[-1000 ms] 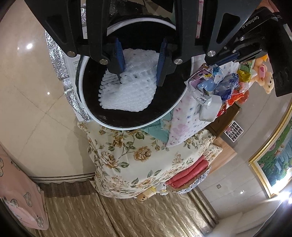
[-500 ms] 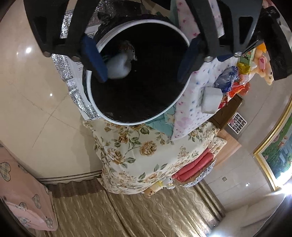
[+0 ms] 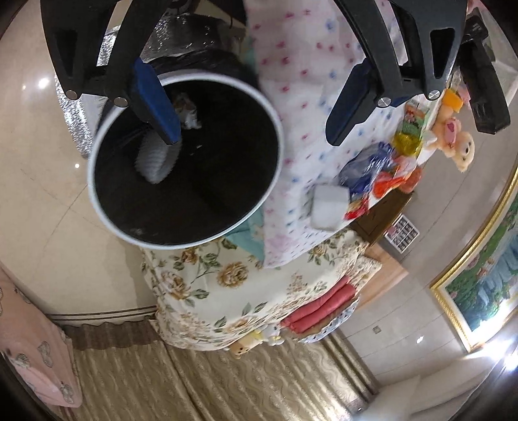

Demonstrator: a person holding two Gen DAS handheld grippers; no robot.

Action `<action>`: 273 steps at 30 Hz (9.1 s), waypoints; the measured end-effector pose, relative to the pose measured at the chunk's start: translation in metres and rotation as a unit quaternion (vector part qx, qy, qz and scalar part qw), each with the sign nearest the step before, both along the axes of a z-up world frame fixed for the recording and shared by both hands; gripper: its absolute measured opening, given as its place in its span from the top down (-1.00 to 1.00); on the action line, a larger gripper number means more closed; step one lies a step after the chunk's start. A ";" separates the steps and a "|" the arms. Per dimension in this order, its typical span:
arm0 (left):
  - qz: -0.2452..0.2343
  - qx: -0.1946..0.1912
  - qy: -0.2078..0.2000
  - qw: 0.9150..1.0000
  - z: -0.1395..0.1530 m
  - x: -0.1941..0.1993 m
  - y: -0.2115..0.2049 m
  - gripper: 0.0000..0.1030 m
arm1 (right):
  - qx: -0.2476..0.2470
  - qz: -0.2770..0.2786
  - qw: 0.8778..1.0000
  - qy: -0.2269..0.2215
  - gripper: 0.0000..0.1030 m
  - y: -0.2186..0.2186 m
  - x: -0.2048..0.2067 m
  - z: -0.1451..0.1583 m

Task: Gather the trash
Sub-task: 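Open both tools to drop the foam net and wrapper into the bin, then grasp the green milk carton with the left tool while the right tool approaches the blue bag, then grasp the blue plastic bag with the right tool, then carry the blue bag and green carton over the trash bin with both tools, then open both tools to drop the bag and carton into the bin, then move both tools back over the bed toward the remaining trash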

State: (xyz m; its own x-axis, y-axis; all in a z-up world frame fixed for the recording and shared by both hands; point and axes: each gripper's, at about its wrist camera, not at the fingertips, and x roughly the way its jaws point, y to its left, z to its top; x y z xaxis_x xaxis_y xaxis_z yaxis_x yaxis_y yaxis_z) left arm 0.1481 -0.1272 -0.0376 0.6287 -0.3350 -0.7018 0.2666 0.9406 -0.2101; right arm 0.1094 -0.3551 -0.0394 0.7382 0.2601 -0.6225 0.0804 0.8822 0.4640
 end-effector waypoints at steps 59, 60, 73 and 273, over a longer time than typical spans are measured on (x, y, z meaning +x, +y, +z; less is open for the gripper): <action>0.151 0.008 0.019 0.988 -0.019 0.043 0.156 0.40 | 0.050 0.123 0.990 0.037 1.00 0.164 0.093 -0.020; 0.147 0.010 0.014 0.989 -0.017 0.041 0.155 0.40 | 0.049 0.126 0.990 0.036 1.00 0.163 0.090 -0.020; 0.119 0.014 -0.008 0.993 -0.011 0.009 0.152 0.41 | 0.056 0.080 0.994 0.050 -0.34 0.148 0.079 -0.015; 0.096 0.016 -0.010 0.995 -0.002 0.097 0.072 -0.28 | -0.020 0.099 0.995 0.012 -0.77 0.083 0.107 0.001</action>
